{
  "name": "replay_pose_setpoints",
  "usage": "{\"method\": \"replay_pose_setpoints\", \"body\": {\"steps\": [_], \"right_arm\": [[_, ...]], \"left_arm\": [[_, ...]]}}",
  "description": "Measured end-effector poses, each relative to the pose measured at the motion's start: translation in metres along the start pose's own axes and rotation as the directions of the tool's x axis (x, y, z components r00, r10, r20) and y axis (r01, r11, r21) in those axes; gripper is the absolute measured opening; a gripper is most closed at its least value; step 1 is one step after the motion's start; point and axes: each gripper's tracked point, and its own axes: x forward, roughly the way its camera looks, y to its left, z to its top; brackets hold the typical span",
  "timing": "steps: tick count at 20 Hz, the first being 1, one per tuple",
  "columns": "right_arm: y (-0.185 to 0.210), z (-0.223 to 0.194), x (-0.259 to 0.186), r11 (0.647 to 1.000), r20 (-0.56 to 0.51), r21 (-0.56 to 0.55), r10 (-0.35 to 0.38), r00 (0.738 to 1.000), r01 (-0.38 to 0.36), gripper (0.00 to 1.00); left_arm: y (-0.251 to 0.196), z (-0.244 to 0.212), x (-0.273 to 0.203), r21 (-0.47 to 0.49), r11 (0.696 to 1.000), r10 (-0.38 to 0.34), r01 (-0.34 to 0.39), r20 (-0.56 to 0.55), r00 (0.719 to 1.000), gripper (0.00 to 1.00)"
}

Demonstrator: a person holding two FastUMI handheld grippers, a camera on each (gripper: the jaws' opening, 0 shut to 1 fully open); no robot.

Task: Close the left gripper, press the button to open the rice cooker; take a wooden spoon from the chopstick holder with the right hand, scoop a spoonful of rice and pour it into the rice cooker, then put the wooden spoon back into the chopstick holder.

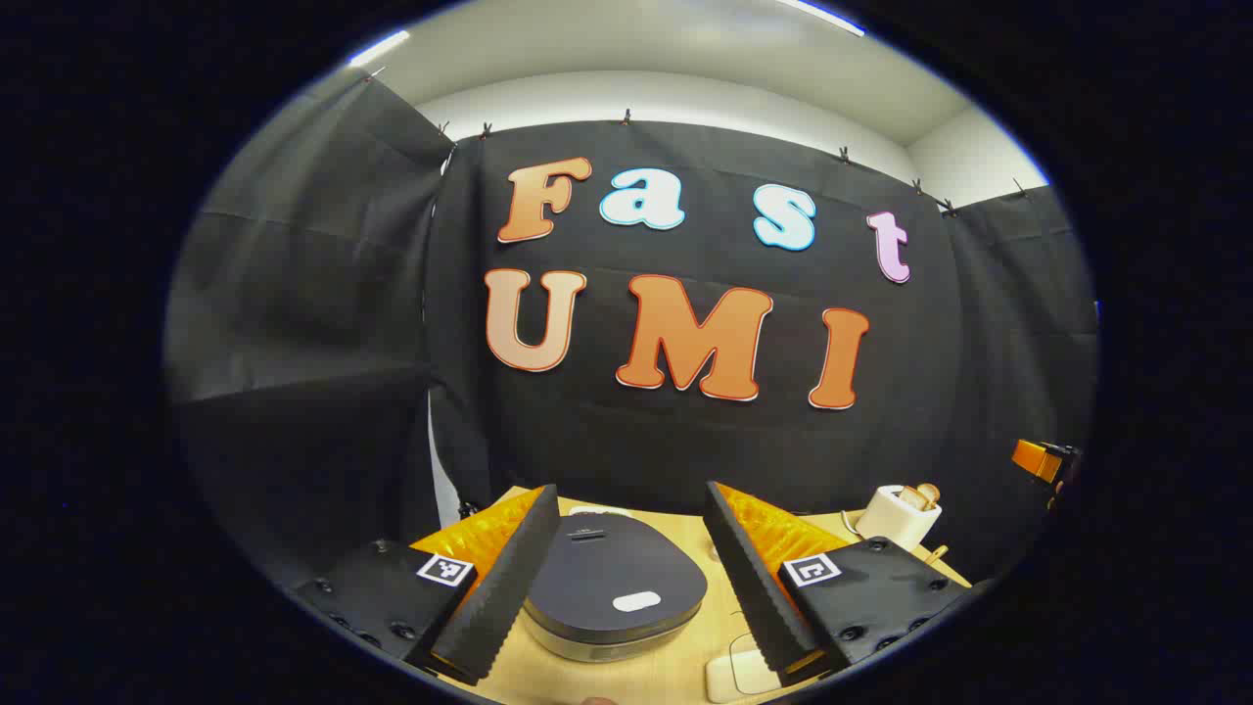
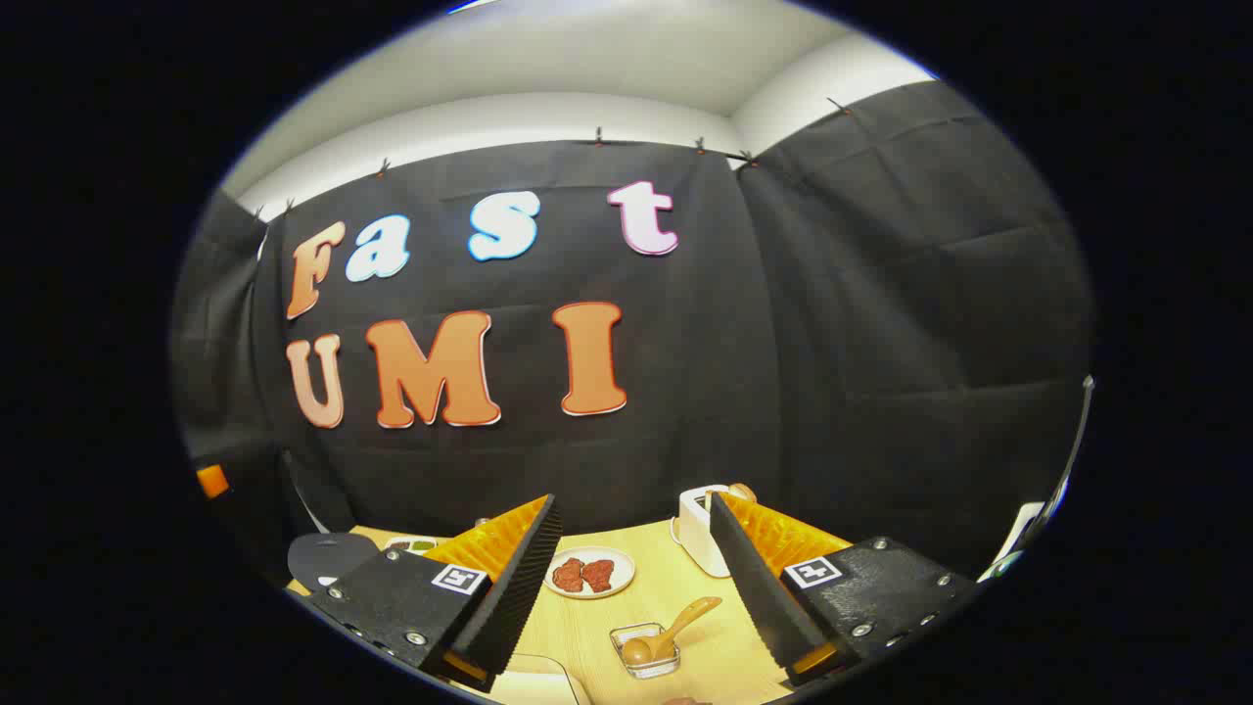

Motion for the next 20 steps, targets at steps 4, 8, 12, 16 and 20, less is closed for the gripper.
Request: {"method": "replay_pose_setpoints", "body": {"steps": [4, 8, 12, 16, 20], "right_arm": [[0.003, -0.002, -0.010, 0.999, -0.034, 0.036, 0.021, 0.999, -0.020, 0.95], [-0.013, -0.003, -0.016, 0.999, -0.050, -0.028, -0.017, 0.999, 0.016, 0.95], [-0.016, -0.009, -0.015, 0.999, -0.070, -0.027, -0.032, 0.997, 0.030, 0.95], [-0.011, -0.008, -0.006, 1.000, -0.060, -0.025, -0.019, 0.998, 0.017, 0.95], [-0.002, -0.010, 0.003, 1.000, -0.069, 0.001, 0.011, 0.998, -0.011, 1.00]], "left_arm": [[-0.005, 0.007, 0.000, -0.030, 1.000, 0.004, -0.003, 0.016, 1.000, 1.00], [-0.033, 0.009, 0.015, -0.036, 0.999, -0.039, 0.040, 0.025, 0.999, 1.00], [-0.061, 0.012, 0.027, -0.014, 0.995, -0.097, 0.097, 0.021, 0.995, 1.00], [-0.067, 0.018, 0.034, 0.050, 0.994, -0.102, 0.100, 0.035, 0.994, 1.00], [-0.065, 0.023, 0.031, 0.053, 0.994, -0.098, 0.095, 0.063, 0.993, 0.98]]}}
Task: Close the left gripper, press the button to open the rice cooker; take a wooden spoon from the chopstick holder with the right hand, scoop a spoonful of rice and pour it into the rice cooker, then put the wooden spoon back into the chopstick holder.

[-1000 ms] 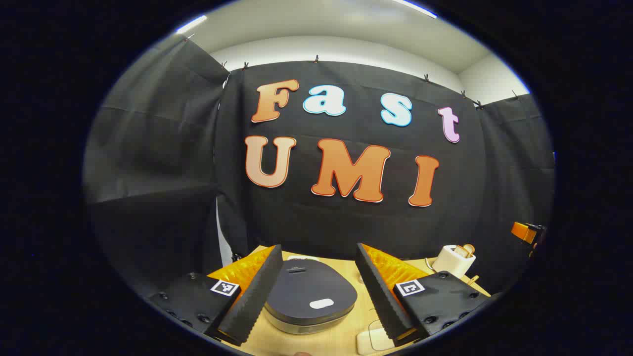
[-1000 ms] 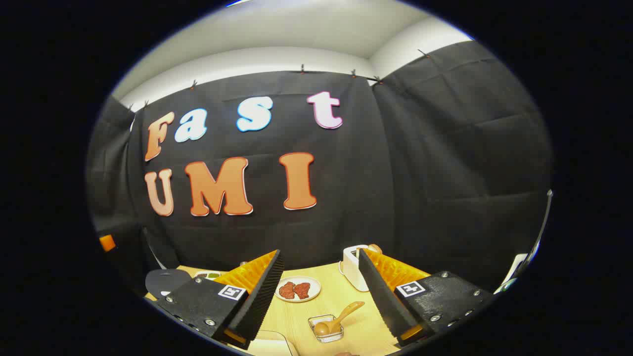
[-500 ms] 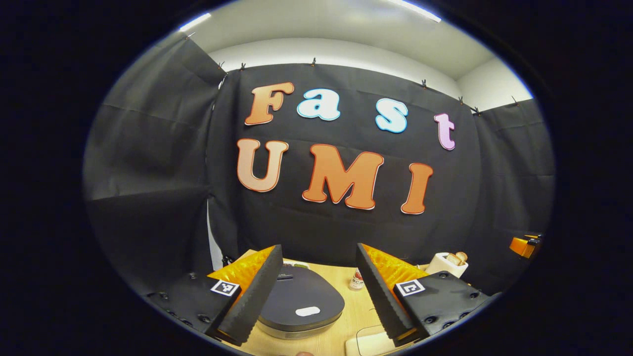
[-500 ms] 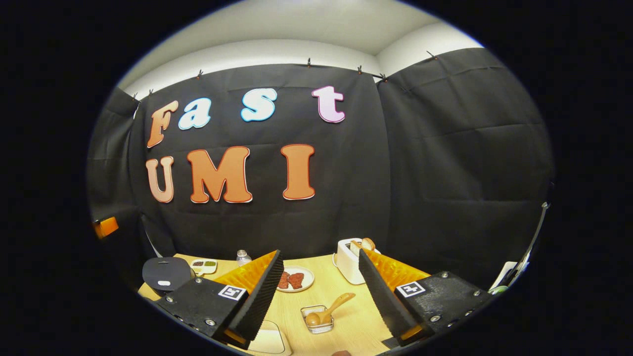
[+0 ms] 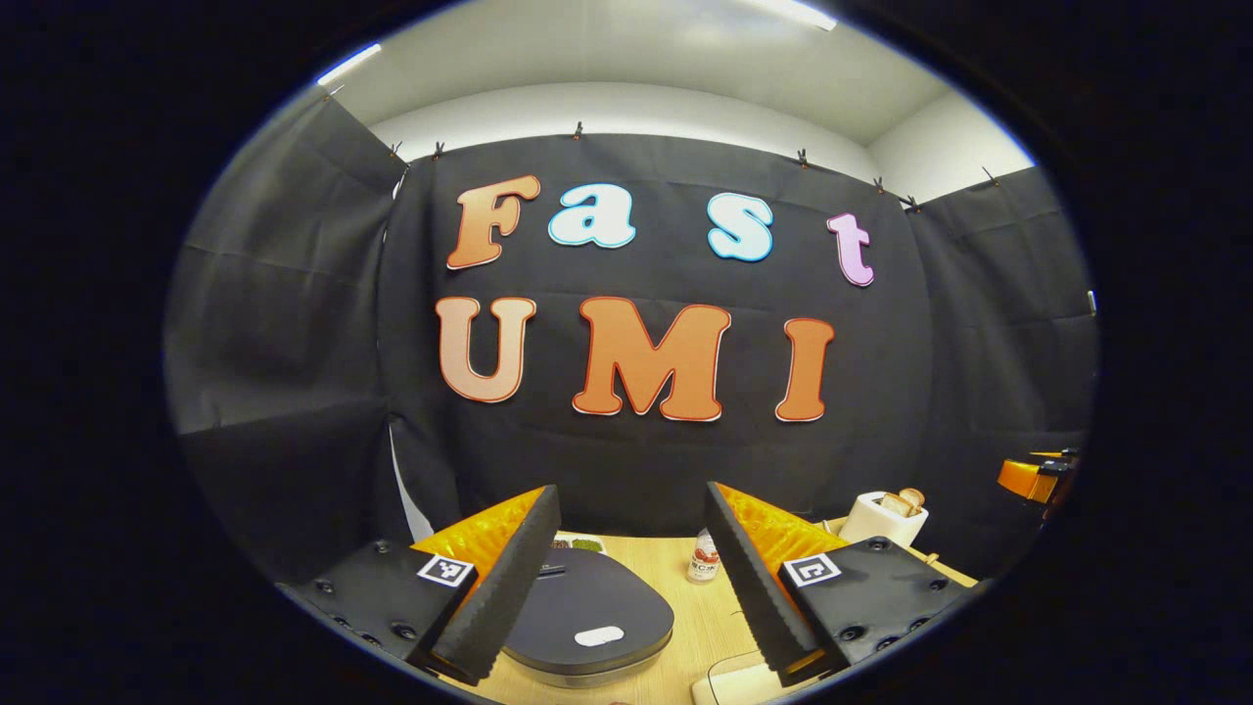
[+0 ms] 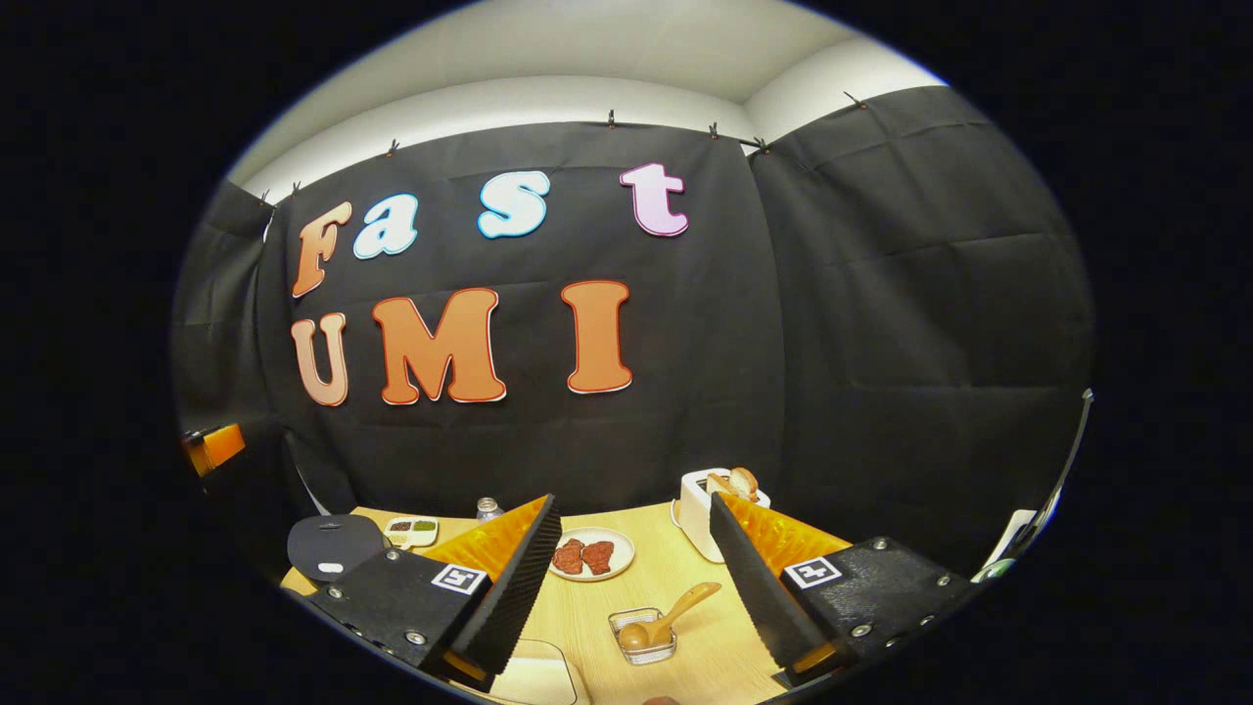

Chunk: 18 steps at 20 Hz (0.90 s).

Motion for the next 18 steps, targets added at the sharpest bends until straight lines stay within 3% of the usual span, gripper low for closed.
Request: {"method": "replay_pose_setpoints", "body": {"steps": [5, 10, 15, 16, 18], "right_arm": [[0.001, -0.002, 0.009, 1.000, -0.005, 0.001, 0.005, 1.000, -0.005, 0.95], [0.004, -0.005, 0.011, 1.000, -0.010, 0.016, 0.010, 1.000, -0.010, 0.95], [0.007, -0.003, 0.008, 1.000, 0.003, -0.014, 0.017, 1.000, -0.017, 0.95], [0.007, -0.003, 0.007, 1.000, 0.006, -0.023, 0.014, 1.000, -0.014, 0.95], [0.003, -0.004, 0.006, 1.000, 0.009, -0.030, 0.000, 1.000, 0.001, 0.95]], "left_arm": [[0.010, 0.008, -0.001, 0.025, 0.999, 0.031, -0.031, 0.017, 0.999, 1.00], [0.013, 0.012, -0.002, 0.059, 0.997, 0.041, -0.043, 0.034, 0.999, 0.66], [0.016, 0.015, -0.002, 0.078, 0.995, 0.064, -0.068, 0.045, 0.997, 0.17], [0.014, 0.018, -0.003, 0.081, 0.996, 0.042, -0.046, 0.049, 0.998, 0.07], [0.013, 0.018, -0.005, 0.089, 0.995, 0.038, -0.042, 0.046, 0.998, 0.06]]}}
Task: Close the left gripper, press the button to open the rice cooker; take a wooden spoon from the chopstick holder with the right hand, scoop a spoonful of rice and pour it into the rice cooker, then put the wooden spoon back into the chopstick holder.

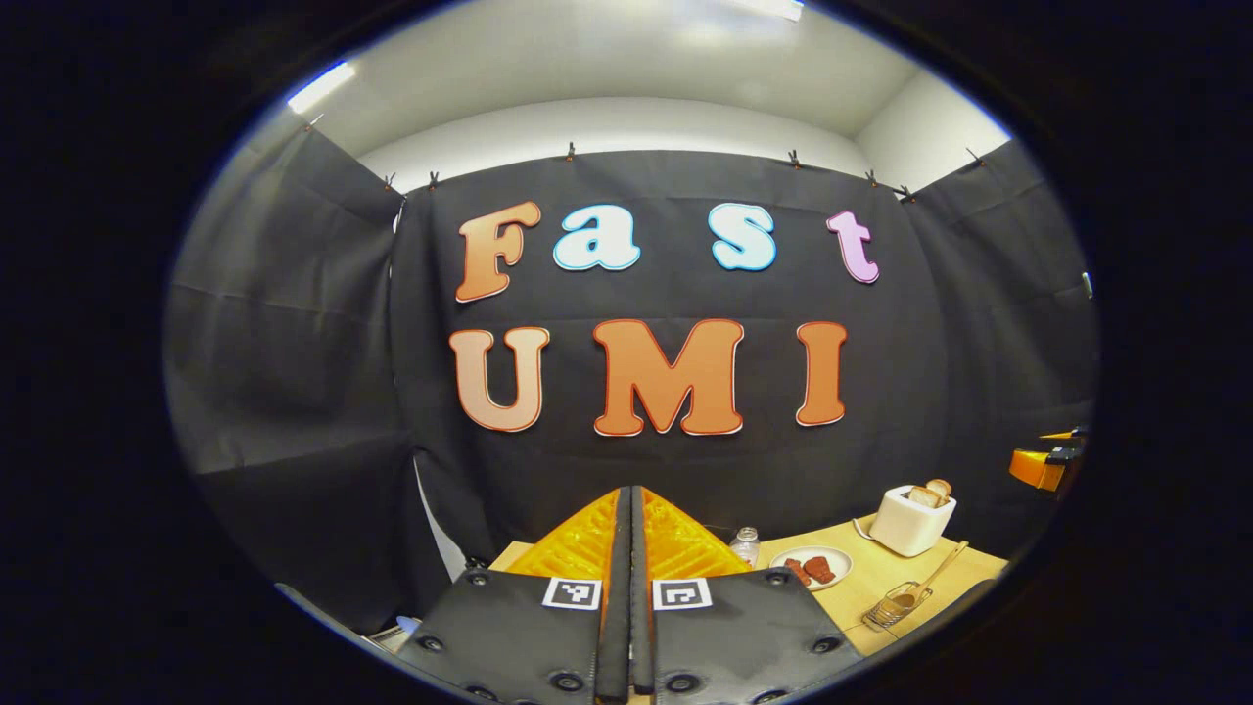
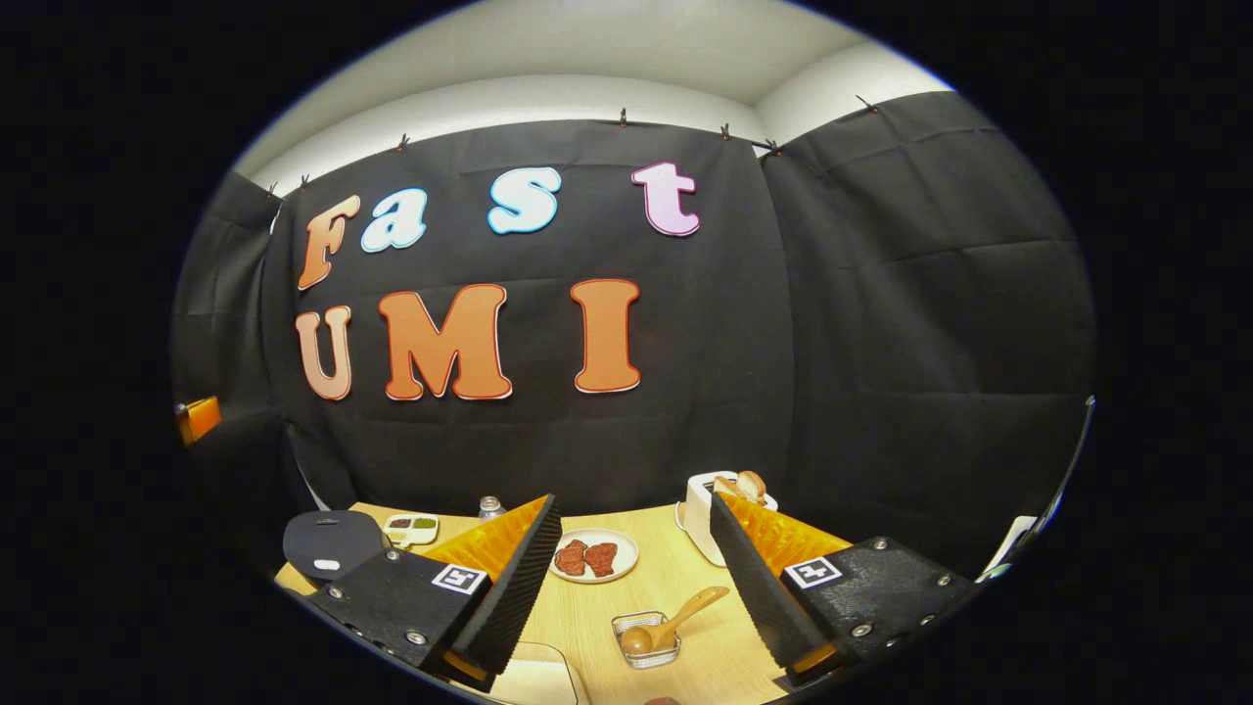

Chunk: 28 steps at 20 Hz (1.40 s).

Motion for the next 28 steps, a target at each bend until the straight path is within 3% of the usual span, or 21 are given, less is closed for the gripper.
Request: {"method": "replay_pose_setpoints", "body": {"steps": [5, 10, 15, 16, 17, 19, 24, 25, 26, 28], "right_arm": [[0.003, -0.004, -0.001, 1.000, -0.015, 0.024, 0.009, 1.000, -0.008, 0.95], [-0.001, -0.007, -0.004, 1.000, -0.021, 0.026, 0.001, 1.000, -0.001, 0.95], [-0.008, -0.016, -0.004, 0.999, -0.047, 0.042, -0.015, 0.999, 0.017, 0.95], [-0.009, -0.018, -0.004, 0.999, -0.054, 0.040, -0.016, 0.998, 0.019, 0.95], [-0.009, -0.020, -0.005, 0.999, -0.059, 0.040, -0.018, 0.998, 0.020, 0.95], [-0.010, -0.023, -0.005, 0.999, -0.065, 0.041, -0.021, 0.998, 0.024, 0.95], [-0.018, -0.028, -0.006, 0.999, -0.075, 0.036, -0.039, 0.996, 0.041, 0.95], [-0.019, -0.029, -0.005, 0.998, -0.079, 0.034, -0.041, 0.996, 0.044, 0.95], [-0.020, -0.031, -0.005, 0.998, -0.082, 0.033, -0.044, 0.996, 0.047, 0.95], [-0.022, -0.032, -0.005, 0.998, -0.087, 0.032, -0.050, 0.995, 0.053, 0.95]], "left_arm": [[-0.010, -0.035, 0.009, -0.037, 0.998, -0.058, 0.053, -0.118, 0.991, 0.04], [-0.008, -0.096, 0.016, -0.073, 0.996, -0.070, 0.054, -0.241, 0.968, 0.04], [-0.009, -0.173, 0.022, -0.092, 0.994, -0.098, 0.066, -0.403, 0.910, 0.04], [-0.008, -0.184, 0.024, -0.089, 0.994, -0.092, 0.060, -0.423, 0.901, 0.00], [-0.005, -0.192, 0.027, -0.084, 0.995, -0.084, 0.053, -0.434, 0.897, 0.04], [-0.005, -0.205, 0.030, -0.091, 0.994, -0.089, 0.053, -0.454, 0.887, 0.00], [-0.014, -0.233, 0.037, -0.094, 0.992, -0.122, 0.085, -0.508, 0.852, 0.04], [-0.016, -0.239, 0.038, -0.098, 0.991, -0.127, 0.089, -0.519, 0.846, 0.00], [-0.017, -0.243, 0.039, -0.106, 0.991, -0.131, 0.088, -0.529, 0.839, 0.05], [-0.019, -0.252, 0.038, -0.118, 0.989, -0.137, 0.086, -0.551, 0.823, 0.04]]}}
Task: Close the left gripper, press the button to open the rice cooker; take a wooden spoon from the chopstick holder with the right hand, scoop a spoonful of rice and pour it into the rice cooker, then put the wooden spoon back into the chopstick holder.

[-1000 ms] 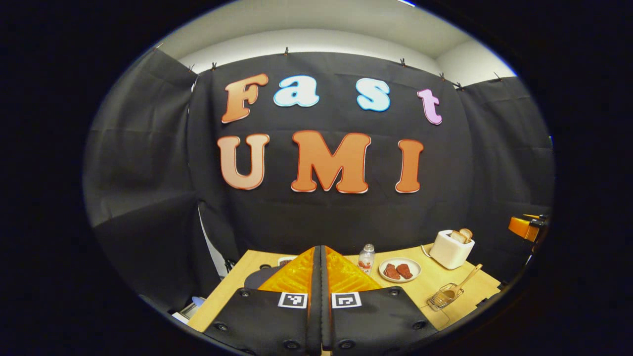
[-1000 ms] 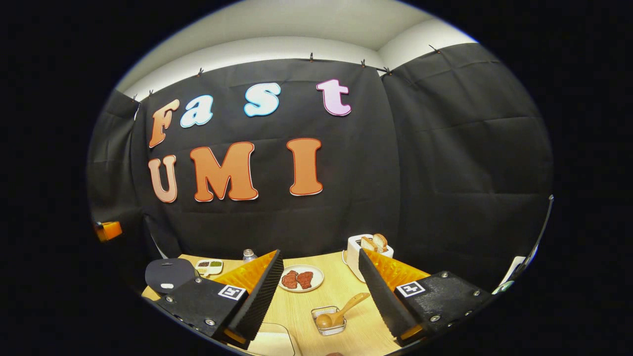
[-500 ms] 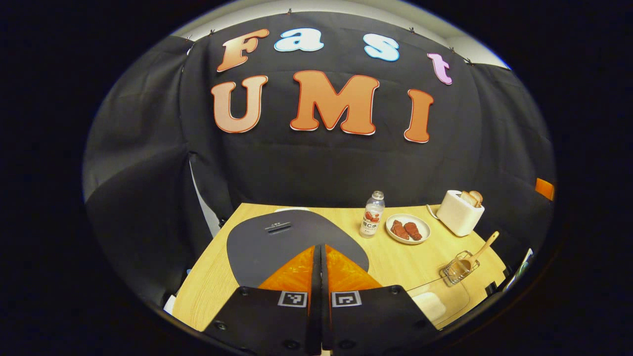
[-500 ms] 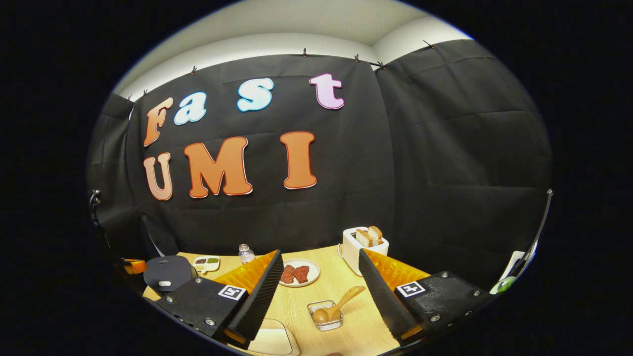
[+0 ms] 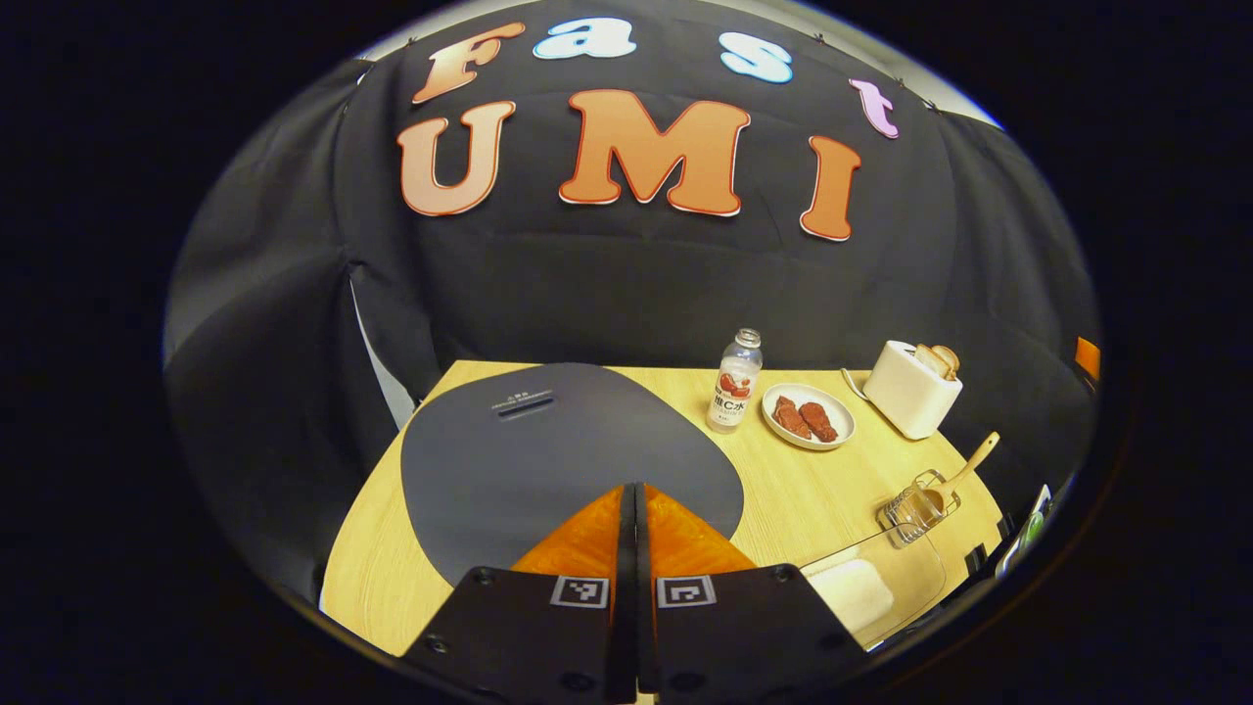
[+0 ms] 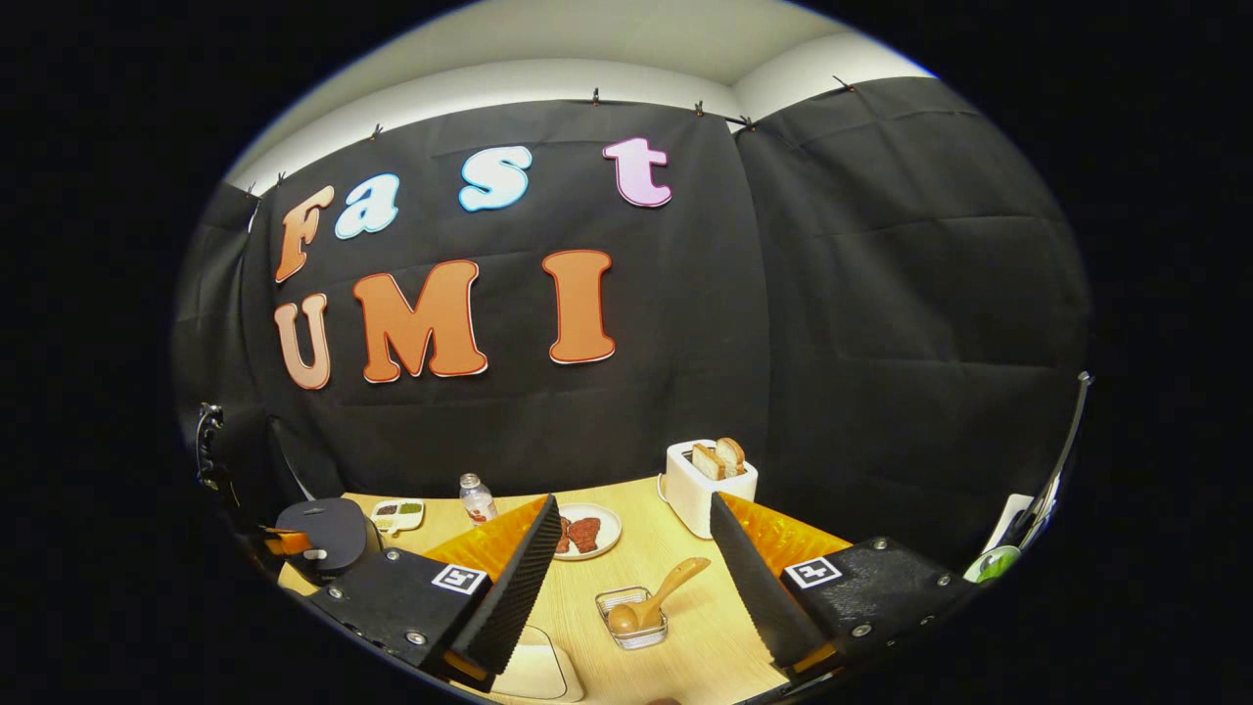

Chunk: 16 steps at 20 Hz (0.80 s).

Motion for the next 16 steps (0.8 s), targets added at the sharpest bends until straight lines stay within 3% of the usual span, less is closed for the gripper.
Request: {"method": "replay_pose_setpoints", "body": {"steps": [1, 3, 5, 7, 9, 16], "right_arm": [[-0.002, 0.000, 0.000, 1.000, -0.002, 0.000, -0.003, 1.000, 0.003, 0.95], [-0.003, -0.002, 0.001, 1.000, -0.007, -0.001, -0.008, 1.000, 0.008, 0.95], [-0.004, -0.003, 0.003, 1.000, -0.011, 0.000, -0.011, 1.000, 0.011, 0.95], [-0.003, -0.006, 0.003, 1.000, -0.019, -0.002, -0.008, 1.000, 0.008, 0.95], [-0.001, -0.010, 0.004, 1.000, -0.029, -0.013, -0.003, 1.000, 0.002, 0.95], [0.011, -0.012, 0.007, 1.000, -0.036, -0.008, 0.019, 0.999, -0.019, 1.00]], "left_arm": [[-0.001, -0.003, 0.001, -0.002, 1.000, -0.002, 0.002, -0.008, 1.000, 0.00], [-0.001, -0.014, 0.002, -0.005, 1.000, -0.004, 0.004, -0.036, 0.999, 0.05], [-0.001, -0.014, 0.003, -0.006, 1.000, -0.006, 0.006, -0.026, 1.000, 0.00], [-0.004, -0.019, 0.004, -0.025, 1.000, -0.014, 0.012, -0.055, 0.998, 0.04], [-0.002, -0.029, 0.003, 0.014, 1.000, -0.026, 0.028, -0.095, 0.995, 0.05], [-0.003, -0.014, 0.000, 0.057, 0.998, -0.013, 0.016, -0.054, 0.998, 0.05]]}}
